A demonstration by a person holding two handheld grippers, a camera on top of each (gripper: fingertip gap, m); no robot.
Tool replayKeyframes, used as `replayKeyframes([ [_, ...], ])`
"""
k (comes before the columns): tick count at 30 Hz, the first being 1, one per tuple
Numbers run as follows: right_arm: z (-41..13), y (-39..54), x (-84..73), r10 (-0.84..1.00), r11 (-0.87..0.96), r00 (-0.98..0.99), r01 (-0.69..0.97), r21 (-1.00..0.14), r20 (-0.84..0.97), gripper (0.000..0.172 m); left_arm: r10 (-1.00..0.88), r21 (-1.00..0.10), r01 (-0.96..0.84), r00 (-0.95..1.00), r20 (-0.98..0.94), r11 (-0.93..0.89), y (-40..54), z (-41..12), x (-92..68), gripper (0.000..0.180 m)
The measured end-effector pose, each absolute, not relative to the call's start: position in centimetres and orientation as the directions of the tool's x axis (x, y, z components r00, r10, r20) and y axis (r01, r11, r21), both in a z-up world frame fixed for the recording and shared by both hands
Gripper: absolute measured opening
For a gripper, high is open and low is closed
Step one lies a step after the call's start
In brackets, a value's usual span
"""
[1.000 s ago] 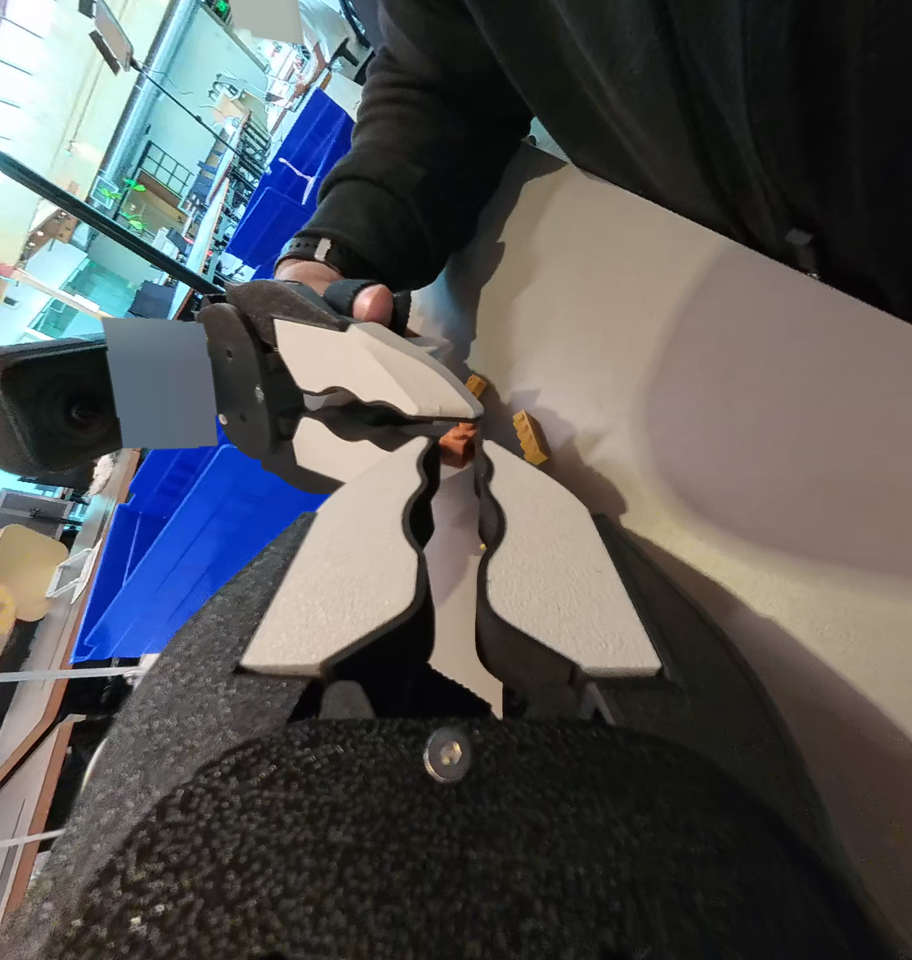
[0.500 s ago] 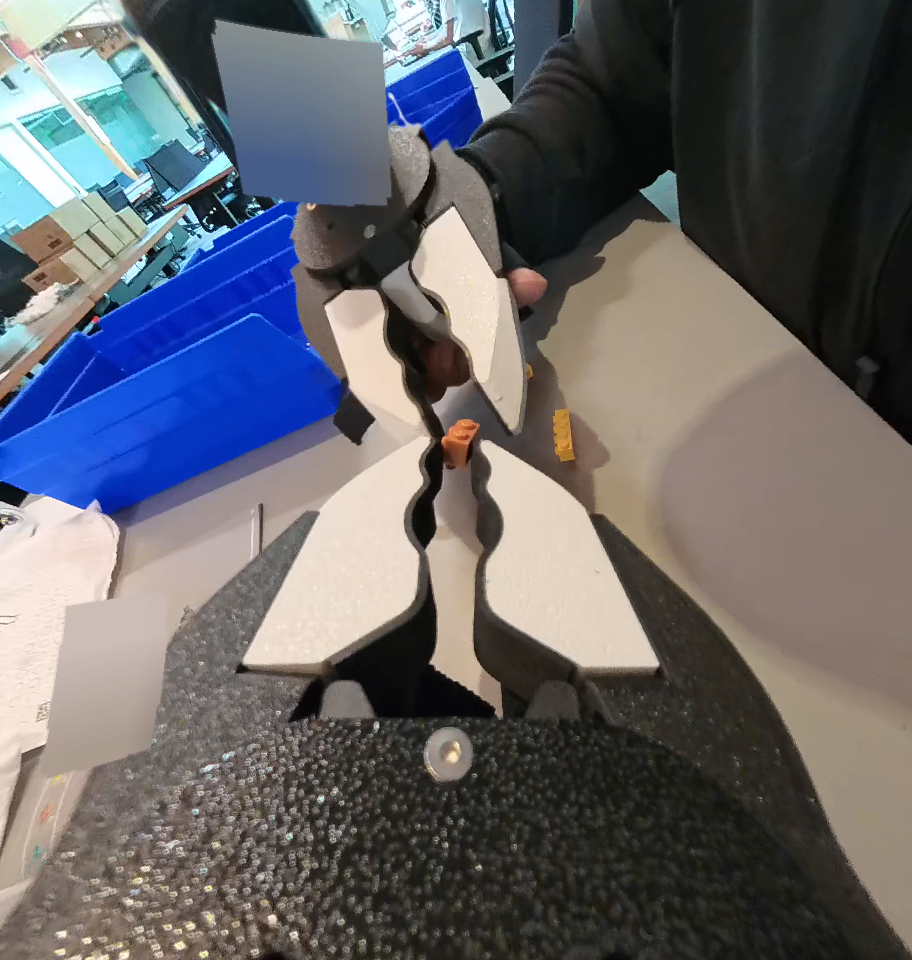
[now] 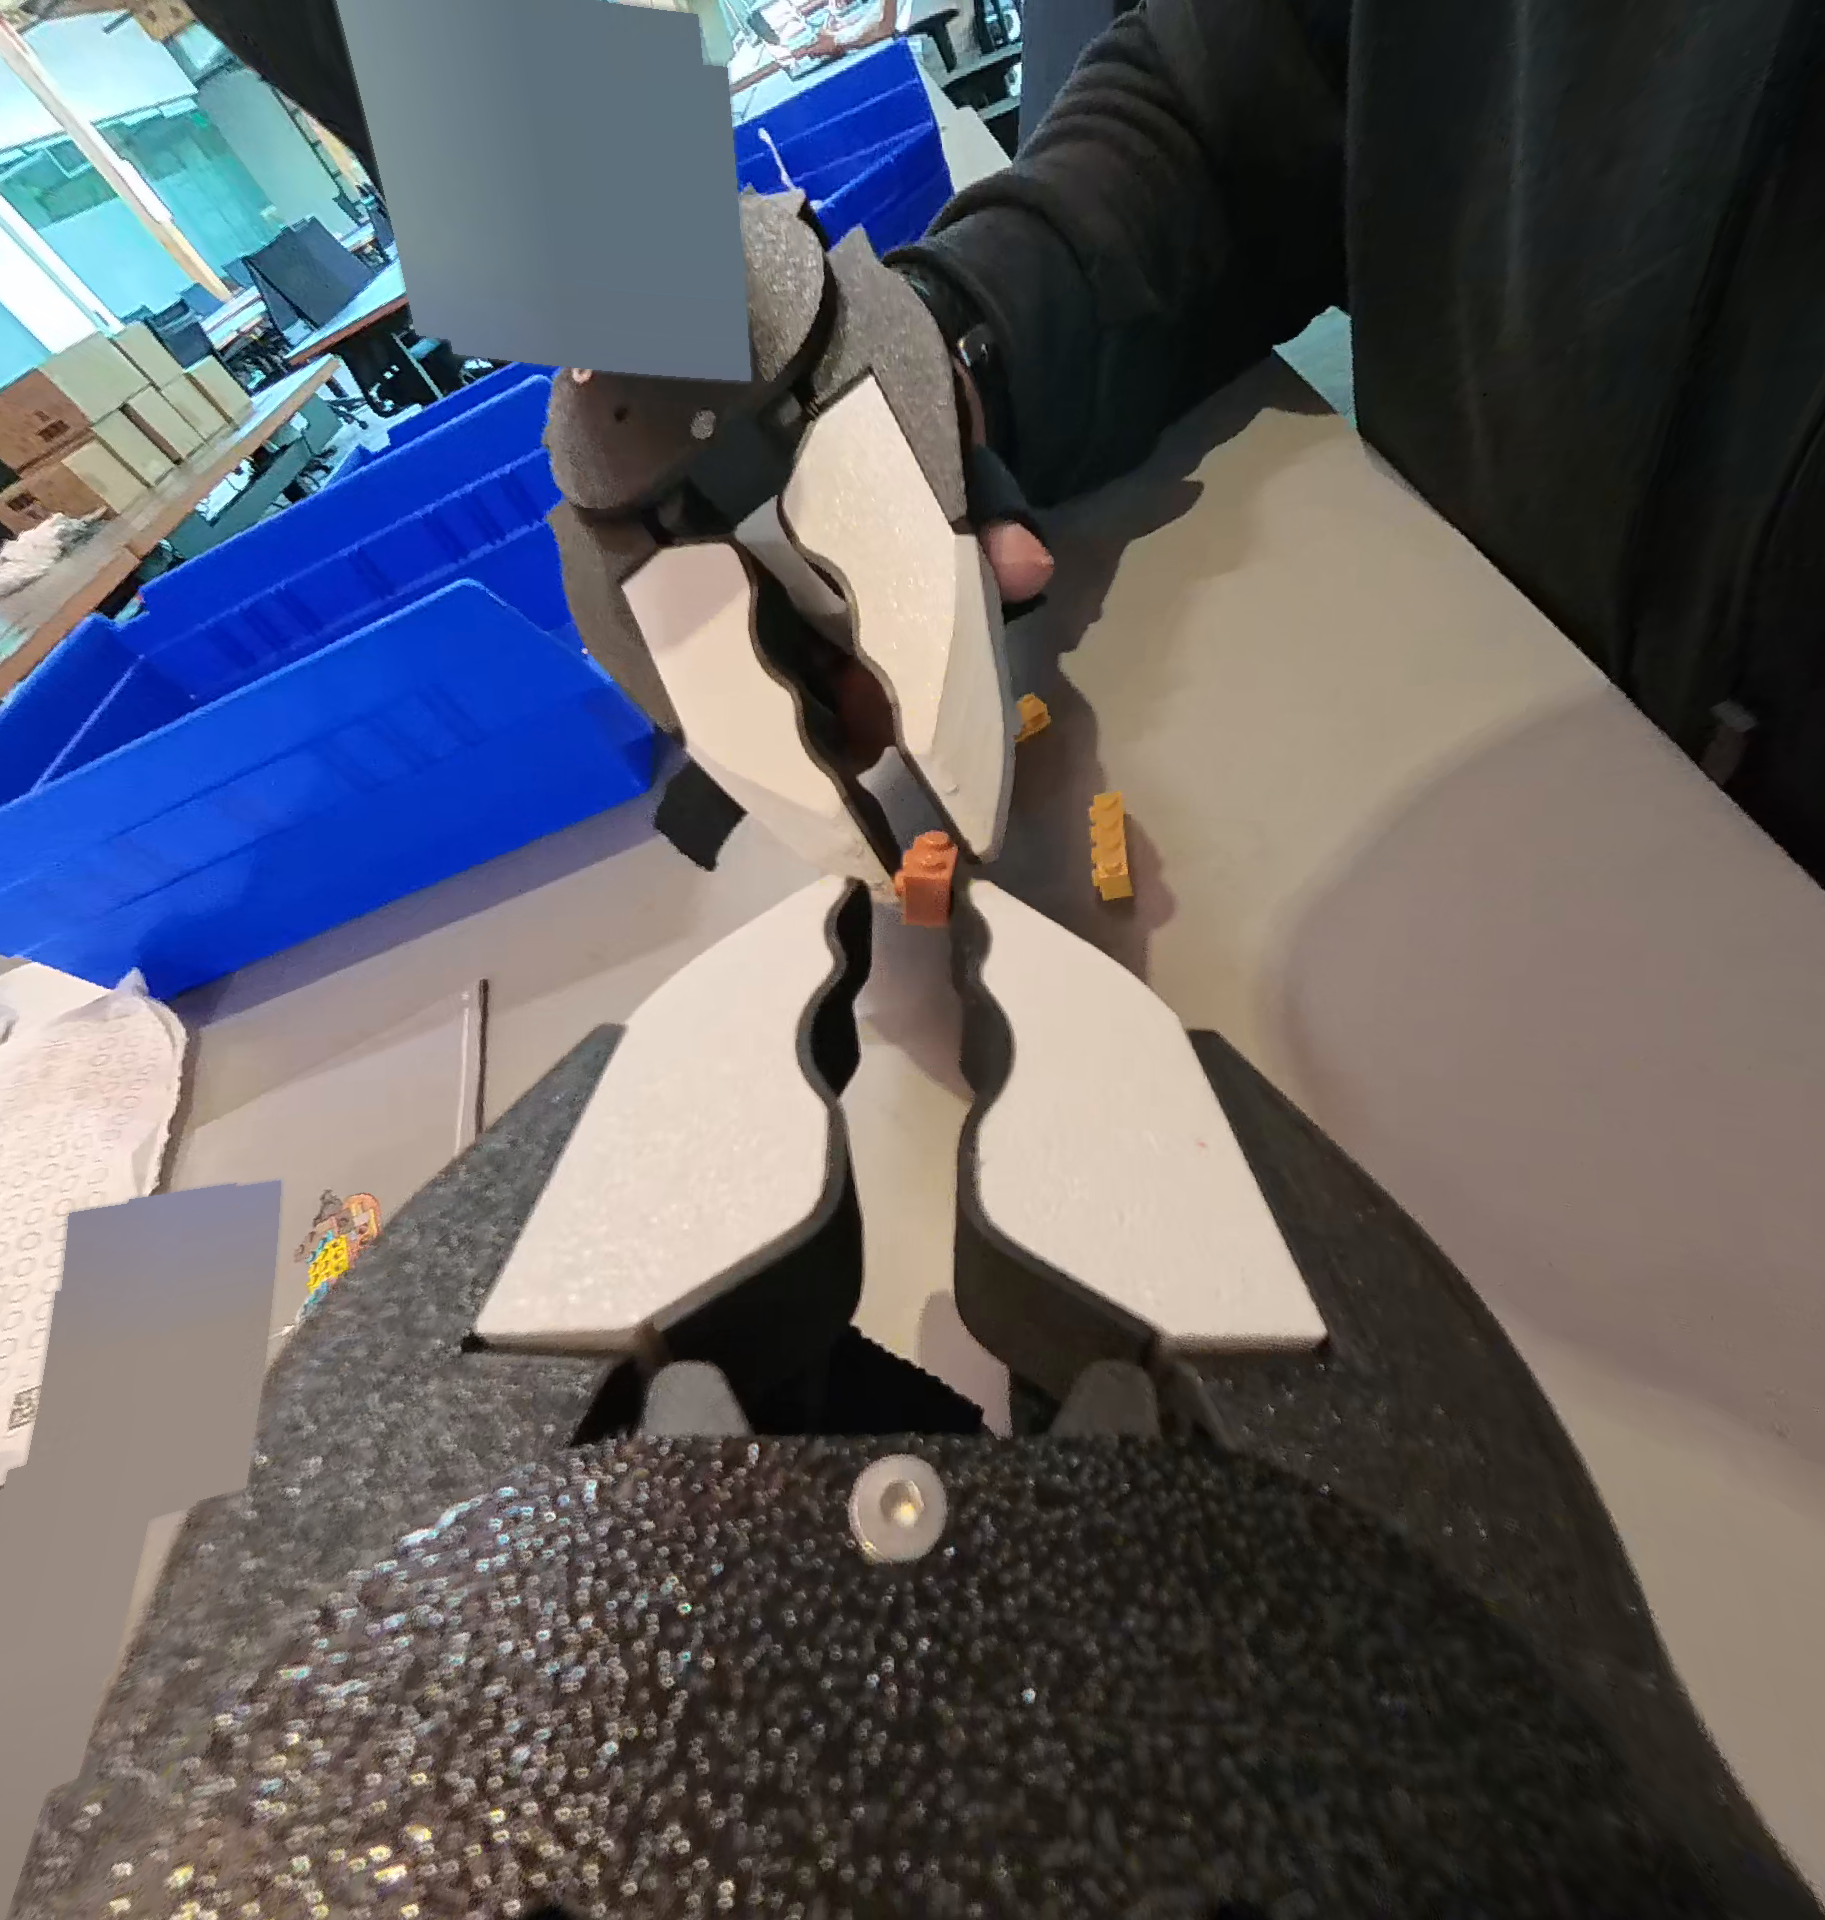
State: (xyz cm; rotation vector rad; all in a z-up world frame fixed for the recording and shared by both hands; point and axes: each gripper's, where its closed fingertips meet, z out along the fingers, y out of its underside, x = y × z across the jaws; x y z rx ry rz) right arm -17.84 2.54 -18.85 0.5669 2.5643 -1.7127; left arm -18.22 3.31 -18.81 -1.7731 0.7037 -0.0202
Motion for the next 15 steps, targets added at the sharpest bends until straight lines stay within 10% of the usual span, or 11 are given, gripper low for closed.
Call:
replayKeyframes([
  [15,-23.3,3.1,-17.9,0.340,0.571,-0.940,0.234,-0.787,-0.032,0.028,-0.478,-0.841,-0.453,0.832,-0.281,-0.295,2.4,-21.1,-20.0,0.010],
])
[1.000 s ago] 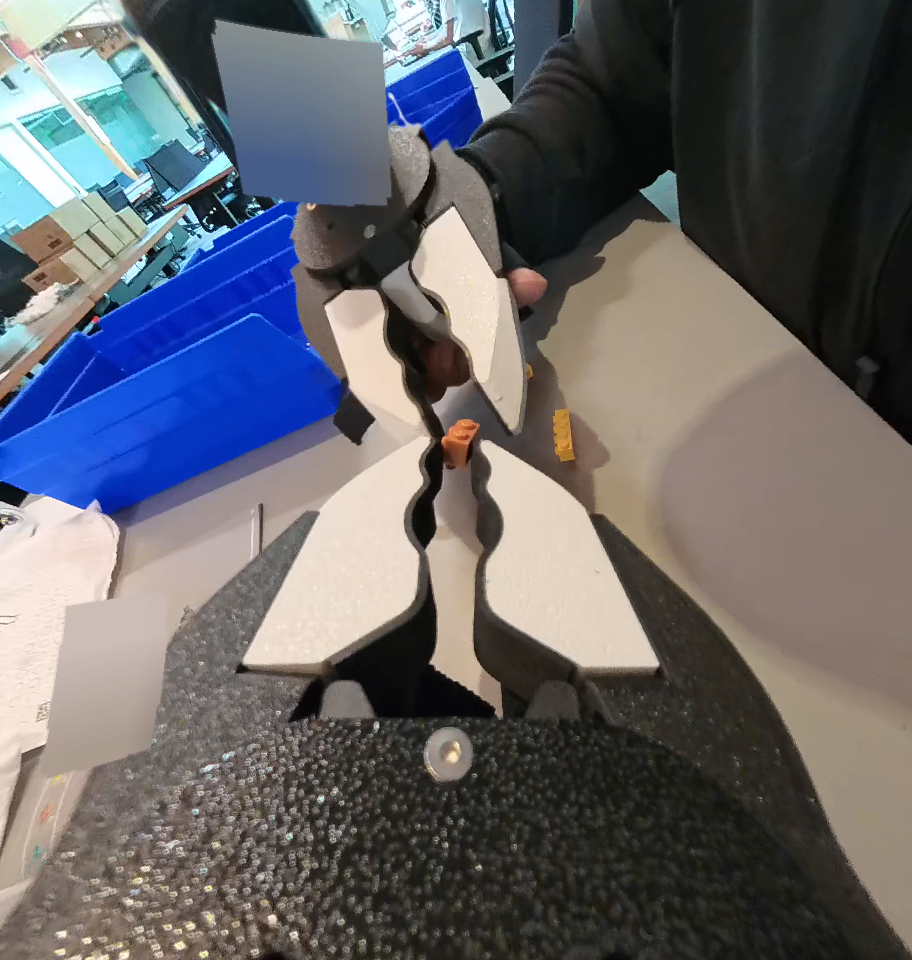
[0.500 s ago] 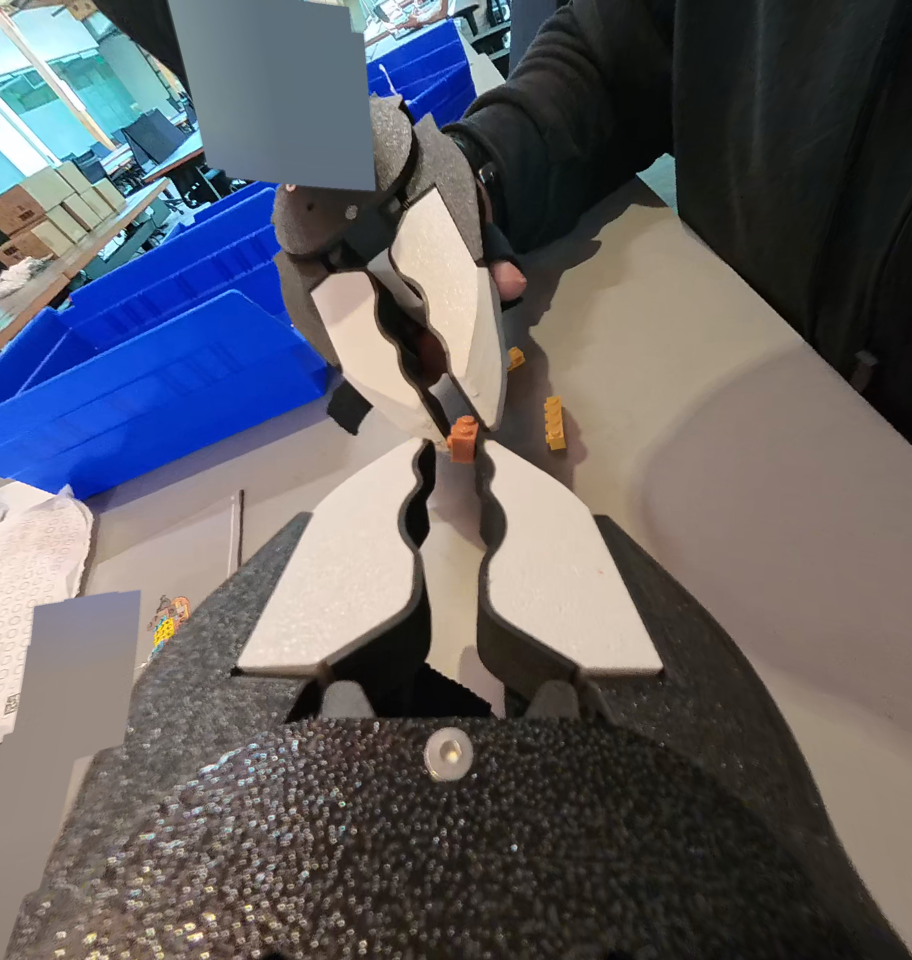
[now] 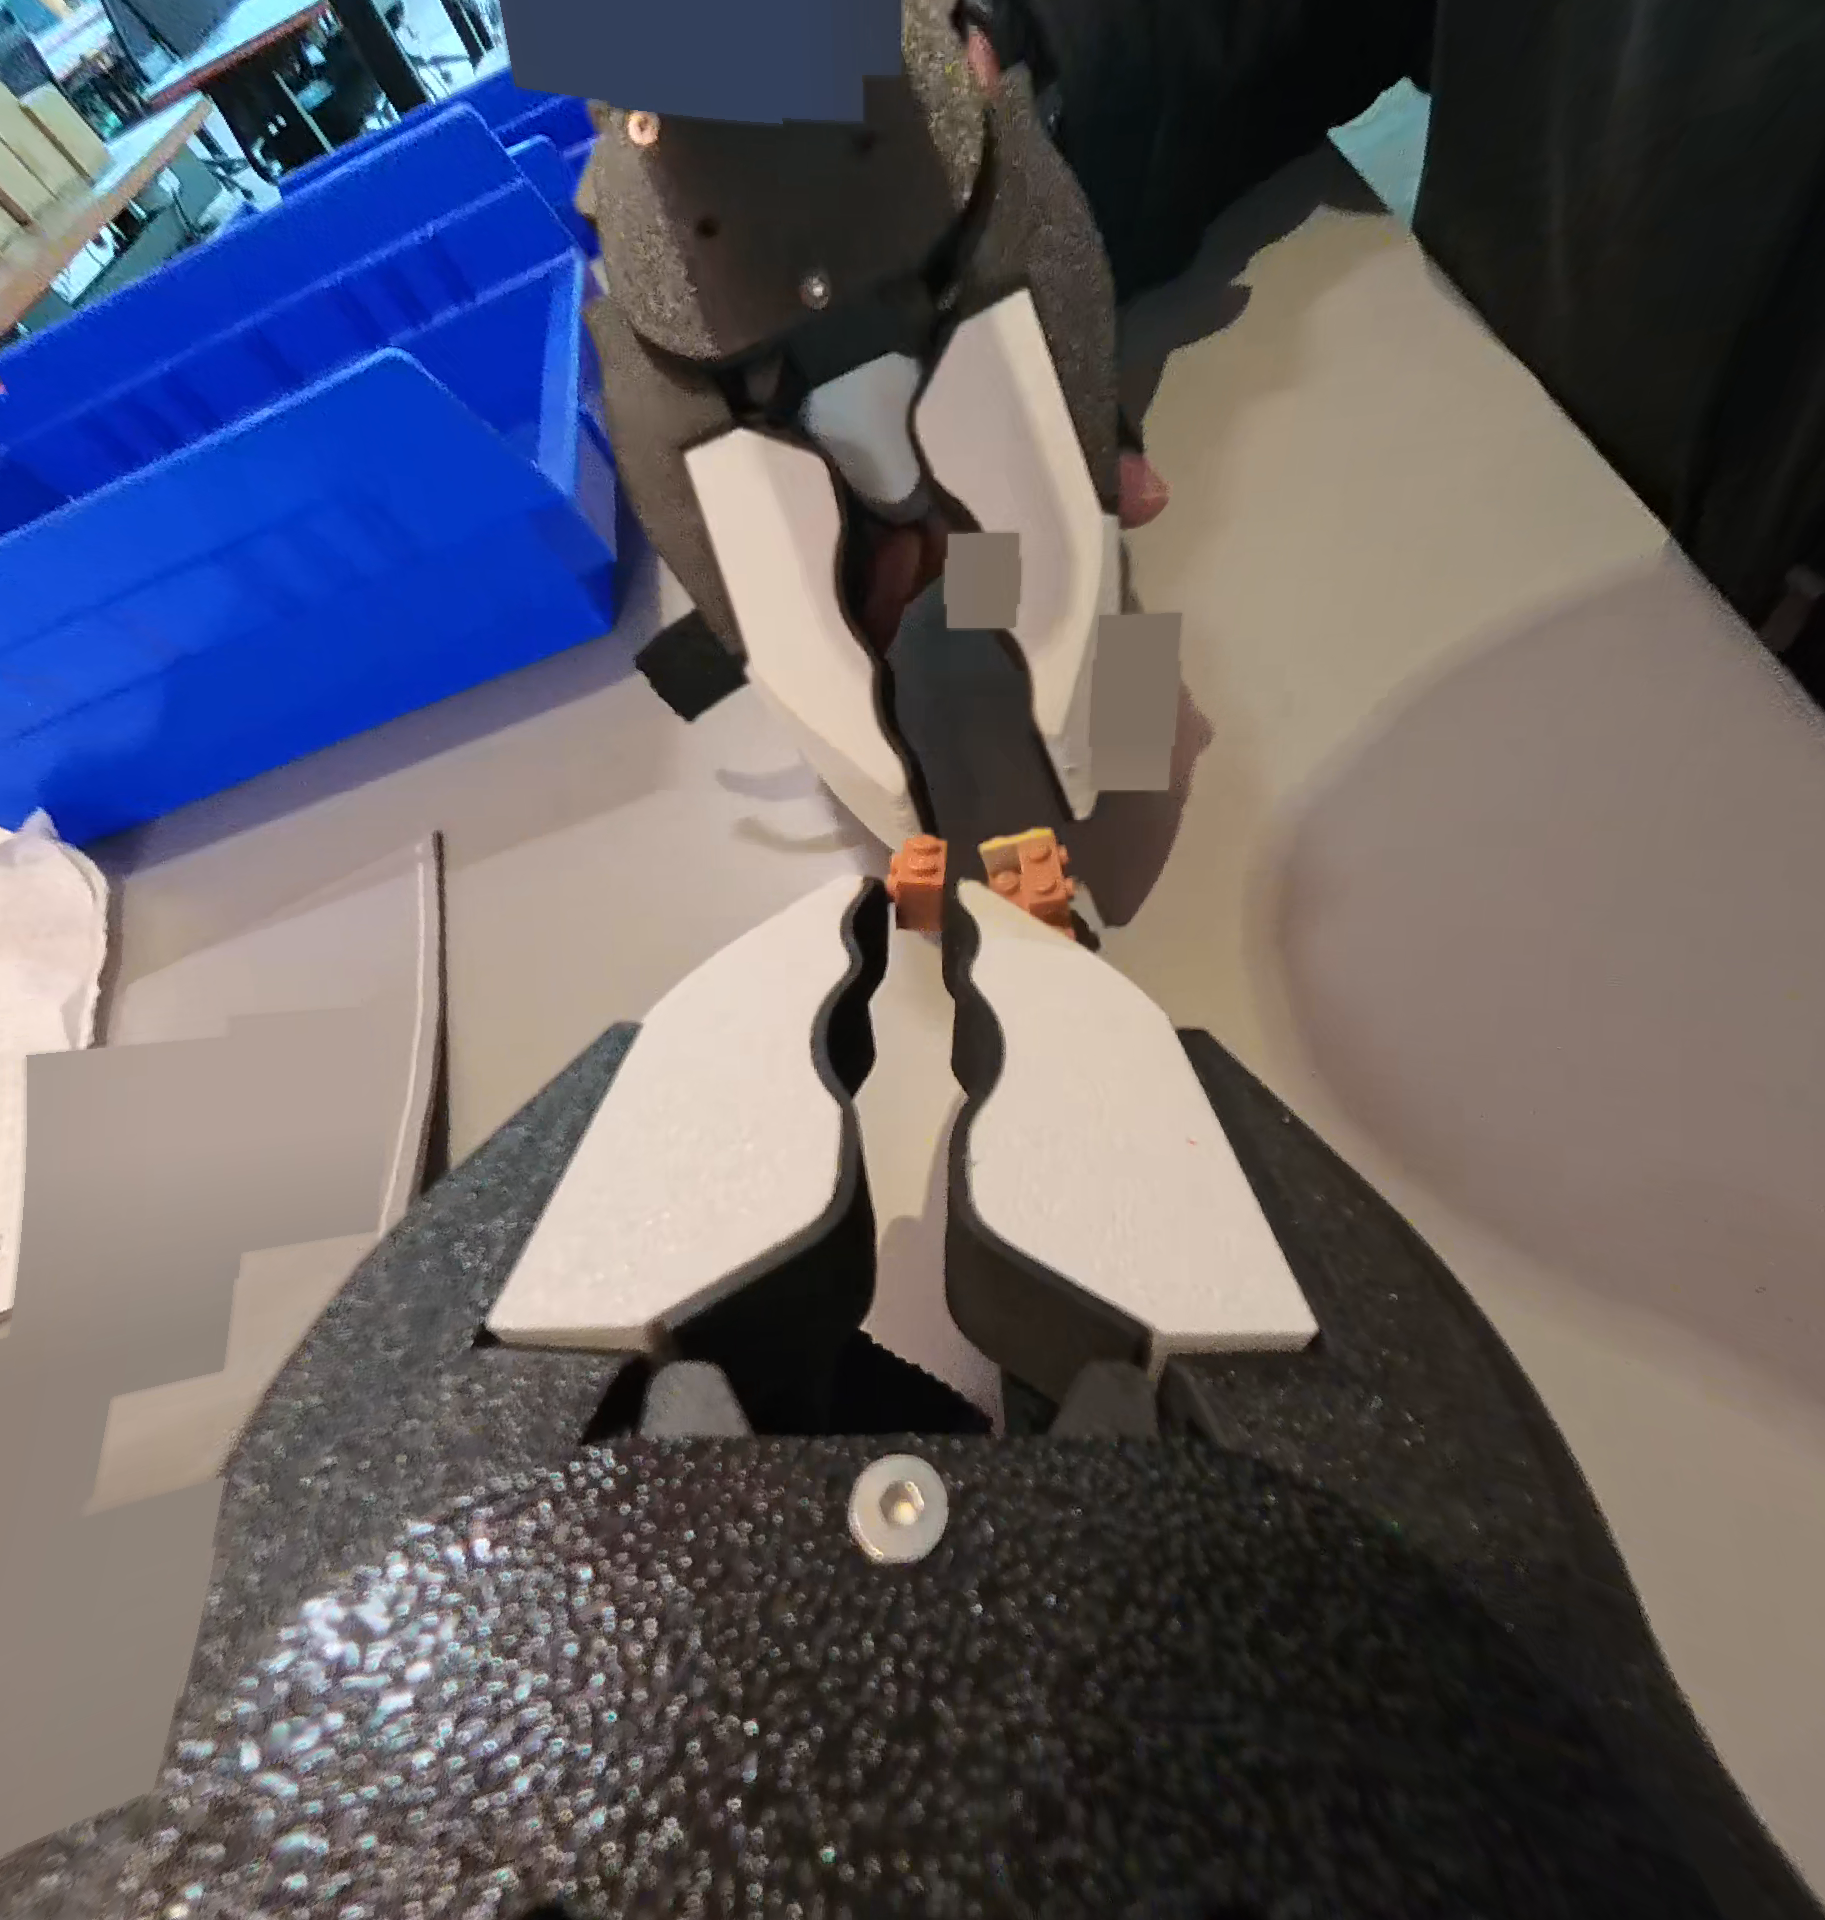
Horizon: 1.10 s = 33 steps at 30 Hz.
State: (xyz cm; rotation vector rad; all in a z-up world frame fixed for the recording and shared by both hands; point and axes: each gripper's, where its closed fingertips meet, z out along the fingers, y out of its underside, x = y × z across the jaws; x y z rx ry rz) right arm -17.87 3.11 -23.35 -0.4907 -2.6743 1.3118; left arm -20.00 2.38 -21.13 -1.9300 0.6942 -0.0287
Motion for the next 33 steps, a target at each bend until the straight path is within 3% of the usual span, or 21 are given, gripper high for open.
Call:
replayKeyframes([
  [13,-25.3,2.5,-18.3,0.351,0.656,-0.934,0.190,-0.730,0.073,0.019,-0.506,-0.816,-0.454,0.829,-0.239,-0.358,2.4,-21.9,-19.4,0.010],
  [27,-23.7,1.5,-18.2,0.321,0.590,-0.922,0.015,-0.807,0.218,0.018,-0.513,-0.784,-0.398,0.850,-0.119,-0.476,1.8,-21.2,-18.5,0.010],
  [33,-24.0,1.7,-18.2,0.325,0.606,-0.920,0.026,-0.795,0.218,0.018,-0.503,-0.783,-0.377,0.859,-0.096,-0.495,1.8,-21.9,-18.8,0.010],
])
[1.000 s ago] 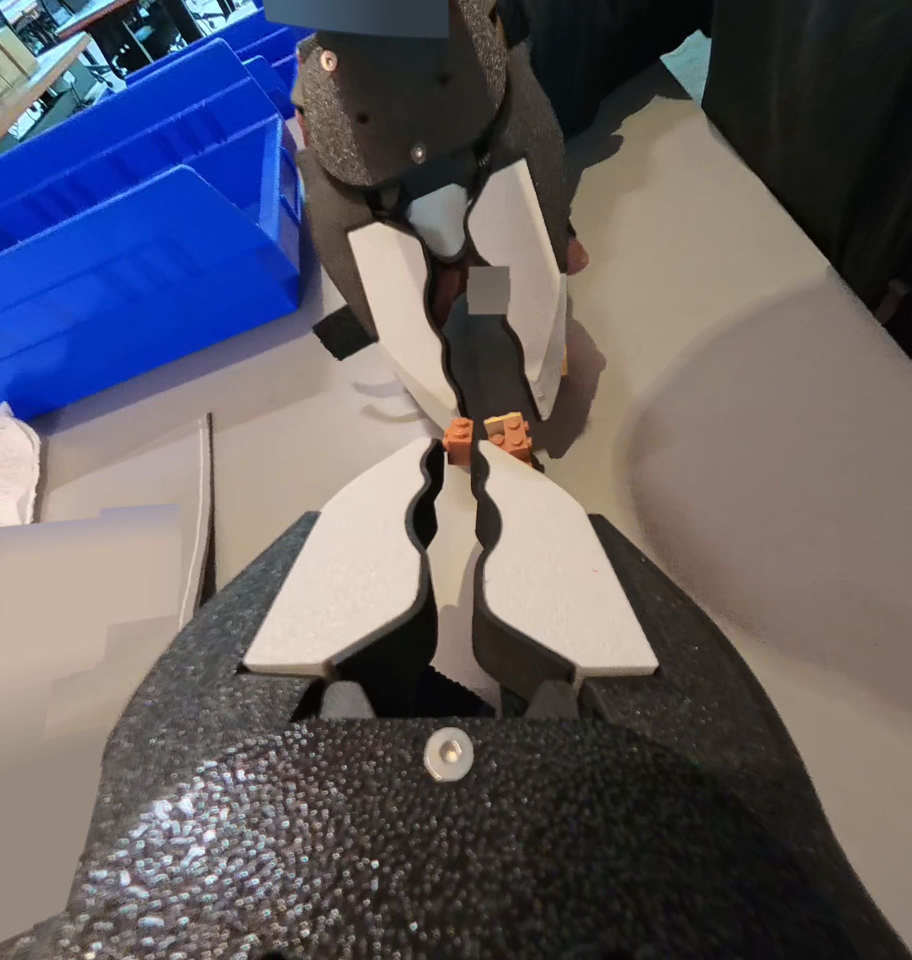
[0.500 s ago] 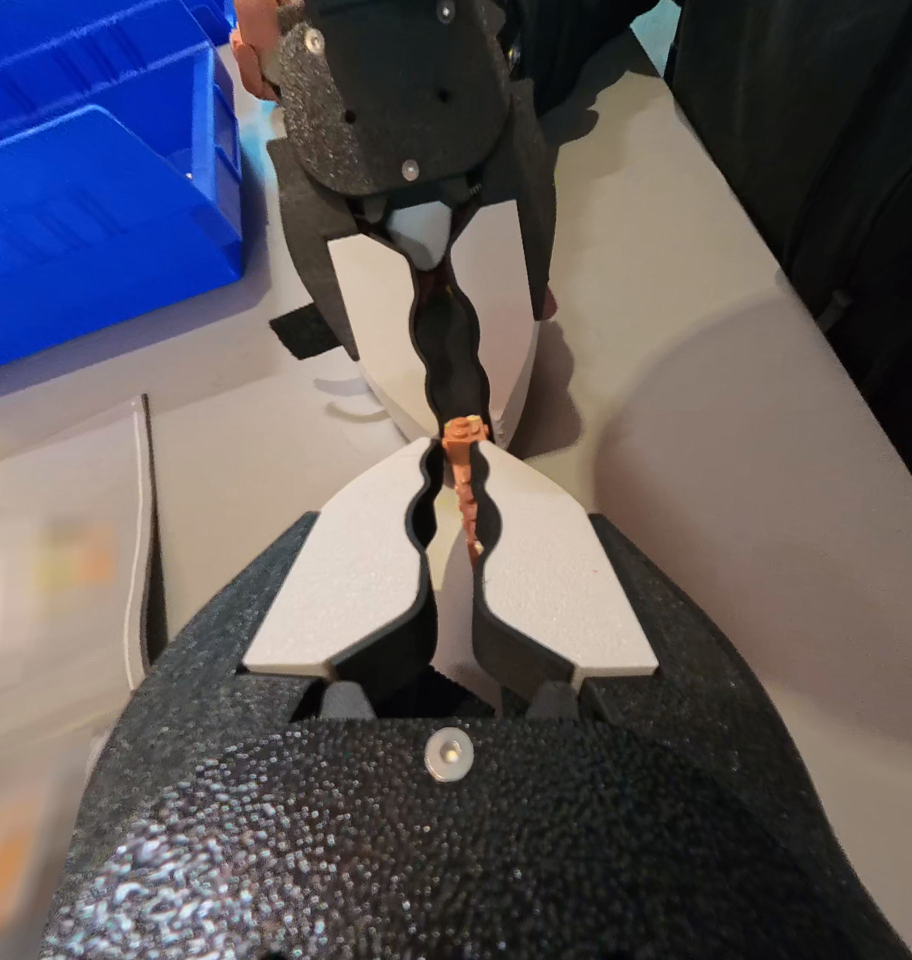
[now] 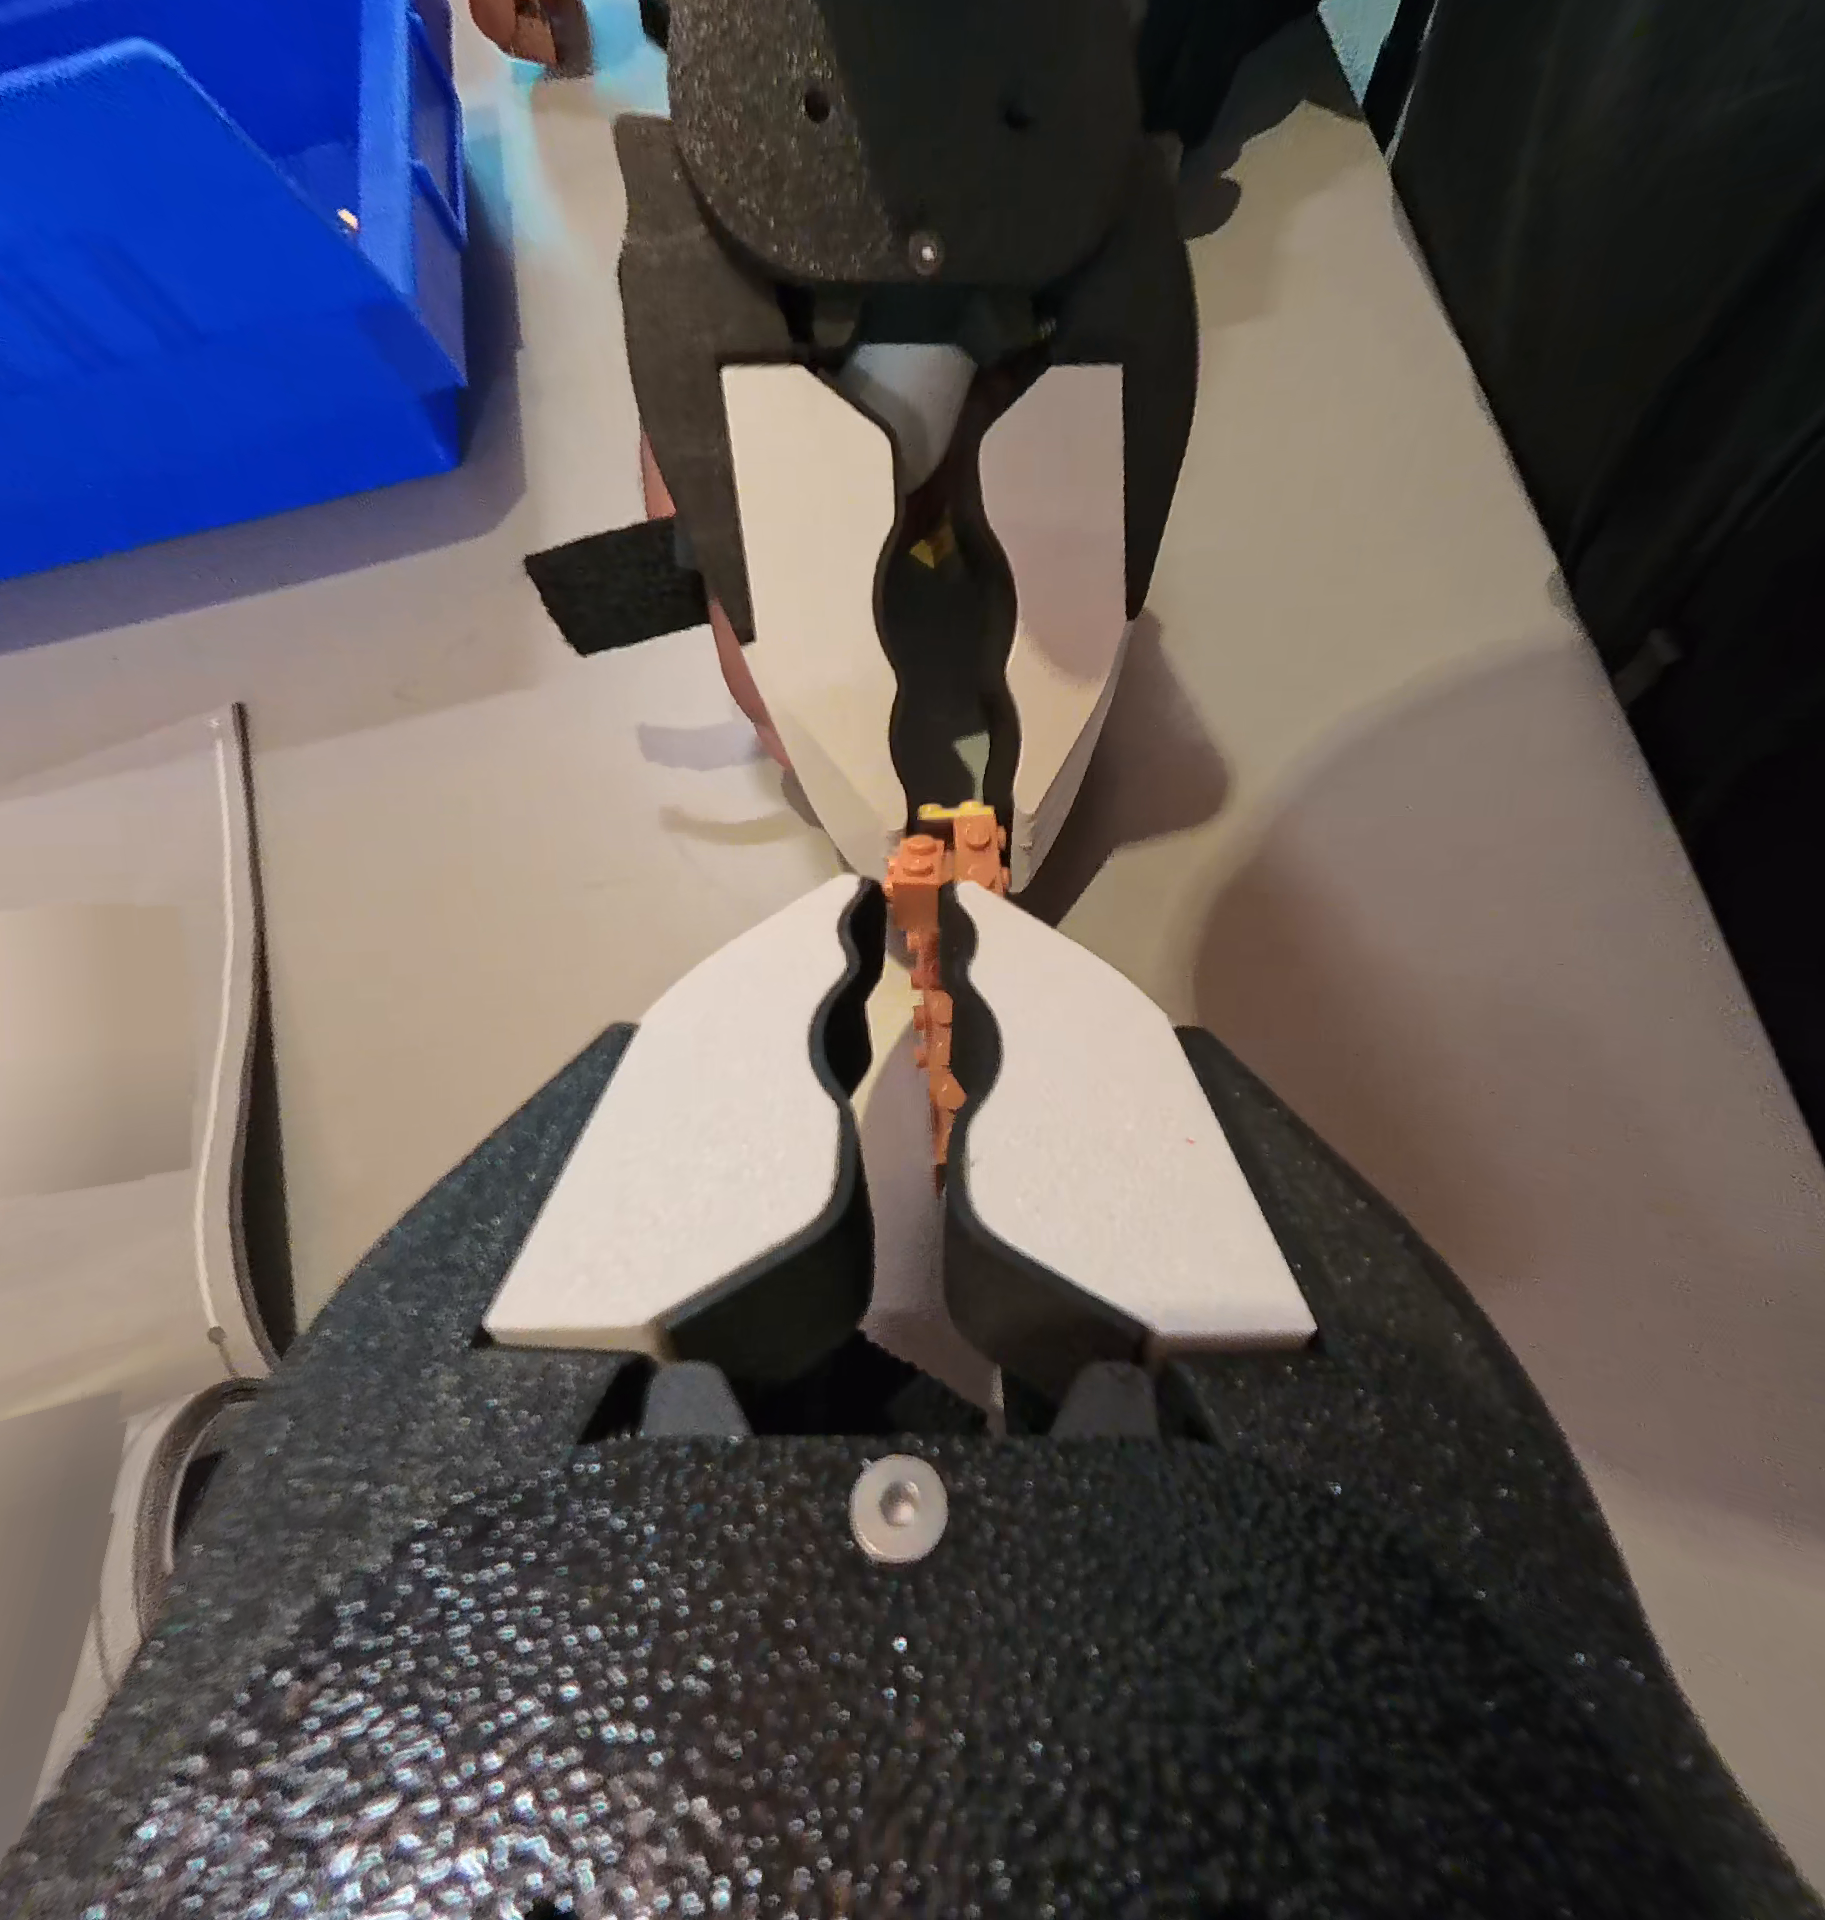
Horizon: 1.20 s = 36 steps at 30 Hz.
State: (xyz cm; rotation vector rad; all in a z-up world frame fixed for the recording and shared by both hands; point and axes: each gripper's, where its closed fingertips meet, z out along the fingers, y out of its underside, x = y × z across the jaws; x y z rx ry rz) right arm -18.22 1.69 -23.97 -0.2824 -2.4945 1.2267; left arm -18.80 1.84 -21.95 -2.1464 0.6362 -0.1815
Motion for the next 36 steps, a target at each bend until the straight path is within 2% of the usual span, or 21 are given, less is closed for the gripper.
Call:
replayKeyframes([
  [5,-25.3,2.5,-18.4,0.336,0.681,-0.913,0.067,-0.729,0.231,0.020,-0.498,-0.779,-0.362,0.864,-0.075,-0.512,1.8,-22.7,-19.0,0.010],
  [9,-25.4,2.7,-18.3,0.347,0.673,-0.917,0.097,-0.734,0.197,0.023,-0.496,-0.780,-0.356,0.866,-0.068,-0.514,1.8,-22.7,-19.0,0.010],
  [14,-25.4,2.6,-18.5,0.359,0.669,-0.915,0.113,-0.735,0.186,0.020,-0.491,-0.781,-0.349,0.869,-0.062,-0.519,2.2,-22.7,-18.9,0.010],
  [29,-23.8,2.3,-18.0,0.340,0.603,-0.907,0.008,-0.798,0.248,0.017,-0.495,-0.819,-0.248,0.867,0.051,-0.518,2.3,-21.9,-18.1,0.010],
  [36,-23.4,2.1,-17.3,0.302,0.598,-0.900,-0.077,-0.798,0.314,0.017,-0.557,-0.802,-0.276,0.826,0.084,-0.529,1.9,-21.7,-16.8,0.013],
])
